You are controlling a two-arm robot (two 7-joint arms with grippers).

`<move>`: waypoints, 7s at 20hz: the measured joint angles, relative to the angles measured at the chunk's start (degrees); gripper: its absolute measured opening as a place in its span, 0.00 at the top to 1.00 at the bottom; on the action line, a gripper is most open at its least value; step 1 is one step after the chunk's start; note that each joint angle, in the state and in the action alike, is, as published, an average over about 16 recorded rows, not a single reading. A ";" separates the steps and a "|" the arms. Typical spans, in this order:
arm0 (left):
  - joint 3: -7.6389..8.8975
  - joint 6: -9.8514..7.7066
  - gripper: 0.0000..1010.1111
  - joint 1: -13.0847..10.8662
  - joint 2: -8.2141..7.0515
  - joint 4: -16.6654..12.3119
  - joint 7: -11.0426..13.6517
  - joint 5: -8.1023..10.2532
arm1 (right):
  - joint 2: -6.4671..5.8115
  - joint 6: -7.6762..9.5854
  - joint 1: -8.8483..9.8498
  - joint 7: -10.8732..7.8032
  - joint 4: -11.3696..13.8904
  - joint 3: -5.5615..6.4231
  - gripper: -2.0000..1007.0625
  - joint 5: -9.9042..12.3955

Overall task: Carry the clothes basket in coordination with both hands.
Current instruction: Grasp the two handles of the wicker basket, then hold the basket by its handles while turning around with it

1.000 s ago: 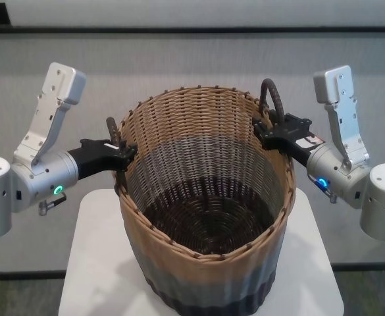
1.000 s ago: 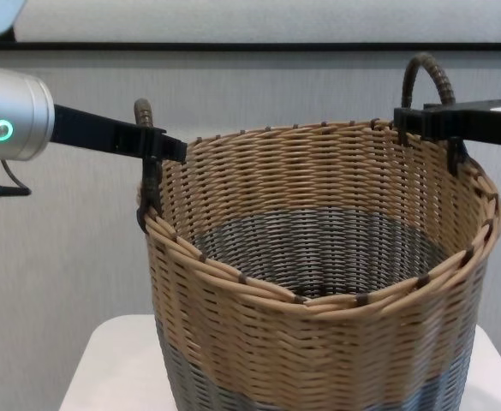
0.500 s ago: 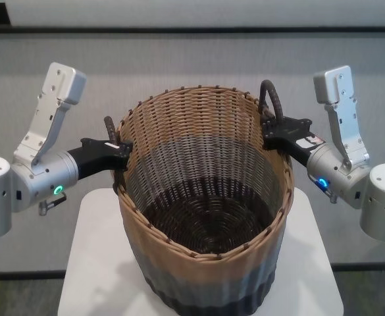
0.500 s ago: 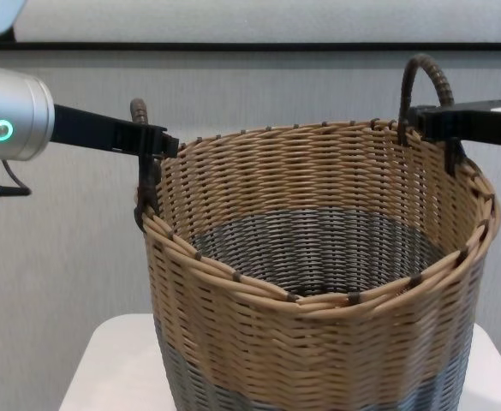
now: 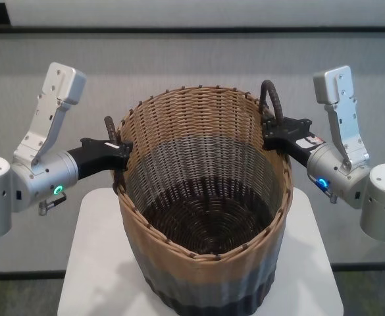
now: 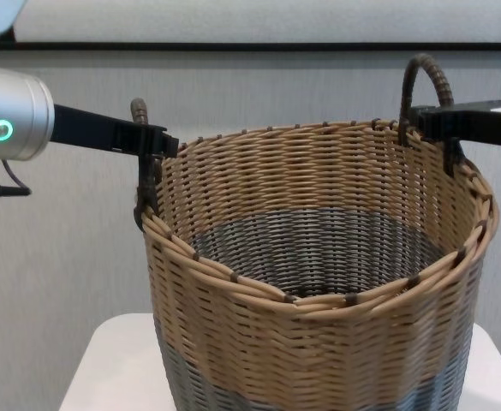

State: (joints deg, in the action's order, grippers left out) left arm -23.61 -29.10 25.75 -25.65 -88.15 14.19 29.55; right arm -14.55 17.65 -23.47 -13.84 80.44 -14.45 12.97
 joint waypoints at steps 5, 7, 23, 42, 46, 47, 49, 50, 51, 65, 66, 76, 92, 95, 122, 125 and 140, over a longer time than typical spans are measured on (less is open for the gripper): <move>0.19 0.23 1.00 -0.09 0.09 -0.12 0.28 -0.16 | 0.01 -0.39 0.01 -0.02 0.04 0.02 0.97 -0.16; 0.30 0.44 1.00 -0.12 0.13 -0.20 0.42 -0.32 | 0.02 -0.70 0.02 0.04 0.07 0.03 0.97 -0.35; 2.09 2.62 1.00 0.63 -0.41 -3.61 2.65 -1.38 | 0.68 -5.74 0.03 1.17 1.64 0.69 0.97 -3.70; 3.97 -1.04 1.00 3.13 -2.75 -9.03 3.33 3.84 | 2.56 -3.56 -0.95 1.34 5.76 3.50 0.97 -2.03; 4.39 -2.28 1.00 3.09 -3.02 -10.03 2.87 5.48 | 2.58 -3.01 -1.21 1.24 6.37 3.70 0.97 -1.33; 4.51 -2.56 1.00 3.06 -3.05 -10.25 2.73 5.91 | 2.56 -2.92 -1.25 1.23 6.53 3.72 0.97 -1.19; 4.72 -3.05 1.00 3.03 -3.08 -10.65 2.45 6.70 | 2.51 -2.79 -1.33 1.22 6.82 3.73 0.97 -0.96; 4.82 -3.26 1.00 3.01 -3.08 -10.83 2.30 7.07 | 2.48 -2.72 -1.36 1.22 6.96 3.72 0.97 -0.86; 4.91 -3.47 1.00 3.00 -3.09 -11.00 2.14 7.43 | 2.44 -2.64 -1.39 1.22 7.11 3.70 0.97 -0.76; 5.05 -4.52 1.00 3.17 -3.44 -12.18 0.98 9.31 | 1.96 -2.00 -1.76 1.17 8.47 3.42 0.97 -0.06; 5.02 -4.52 1.00 3.17 -3.45 -12.18 0.97 9.29 | 1.95 -1.99 -1.77 1.16 8.47 3.41 0.97 -0.06; 5.01 -4.40 1.00 3.17 -3.33 -12.02 1.13 9.19 | 1.97 -2.08 -1.73 1.12 8.38 3.42 0.97 -0.08; 5.07 -4.31 1.00 3.19 -3.25 -11.93 1.22 9.15 | 2.02 -2.16 -1.68 1.12 8.29 3.43 0.97 -0.12; 5.08 -4.30 1.00 3.19 -3.25 -11.92 1.22 9.15 | 2.03 -2.17 -1.68 1.12 8.28 3.43 0.97 -0.12; 5.11 -4.27 1.00 3.17 -3.24 -11.88 1.22 9.16 | 2.03 -2.19 -1.68 1.13 8.26 3.43 0.97 -0.13; 5.11 -4.27 1.00 3.17 -3.24 -11.88 1.22 9.16 | 2.03 -2.19 -1.68 1.13 8.26 3.43 0.97 -0.13; 5.10 -4.28 1.00 3.17 -3.24 -11.88 1.22 9.16 | 2.03 -2.19 -1.68 1.12 8.27 3.42 0.97 -0.13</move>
State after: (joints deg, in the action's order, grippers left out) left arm -18.51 -33.38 28.93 -28.89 -100.03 15.40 38.71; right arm -12.53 15.46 -25.14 -12.72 88.71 -11.03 12.84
